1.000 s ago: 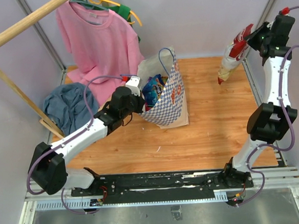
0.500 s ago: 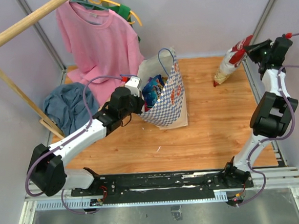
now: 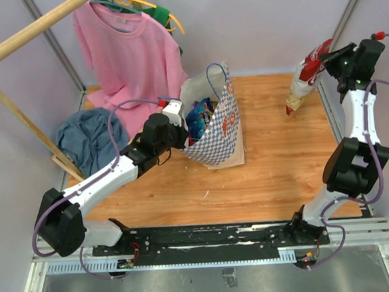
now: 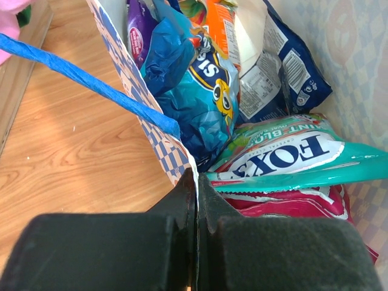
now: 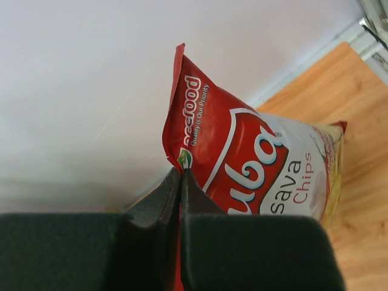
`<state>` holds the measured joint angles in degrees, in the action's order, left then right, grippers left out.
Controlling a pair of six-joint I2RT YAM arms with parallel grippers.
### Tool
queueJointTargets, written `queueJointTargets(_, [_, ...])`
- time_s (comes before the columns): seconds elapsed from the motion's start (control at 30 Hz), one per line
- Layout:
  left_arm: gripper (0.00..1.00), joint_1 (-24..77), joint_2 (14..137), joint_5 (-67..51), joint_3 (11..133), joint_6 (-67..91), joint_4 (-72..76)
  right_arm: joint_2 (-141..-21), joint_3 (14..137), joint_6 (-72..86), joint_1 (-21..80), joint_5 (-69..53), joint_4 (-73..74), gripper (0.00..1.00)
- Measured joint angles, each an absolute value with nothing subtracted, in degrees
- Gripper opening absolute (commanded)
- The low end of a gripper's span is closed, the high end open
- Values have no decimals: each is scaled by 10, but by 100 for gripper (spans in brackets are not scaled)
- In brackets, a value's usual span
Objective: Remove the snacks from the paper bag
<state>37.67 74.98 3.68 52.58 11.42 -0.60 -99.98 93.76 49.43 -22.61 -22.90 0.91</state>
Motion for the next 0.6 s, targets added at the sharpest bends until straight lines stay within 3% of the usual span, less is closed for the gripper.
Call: queueJointTargets(0.6, [0, 377, 740, 27, 512, 114, -4, -579, 430, 475, -203, -108, -34, 1])
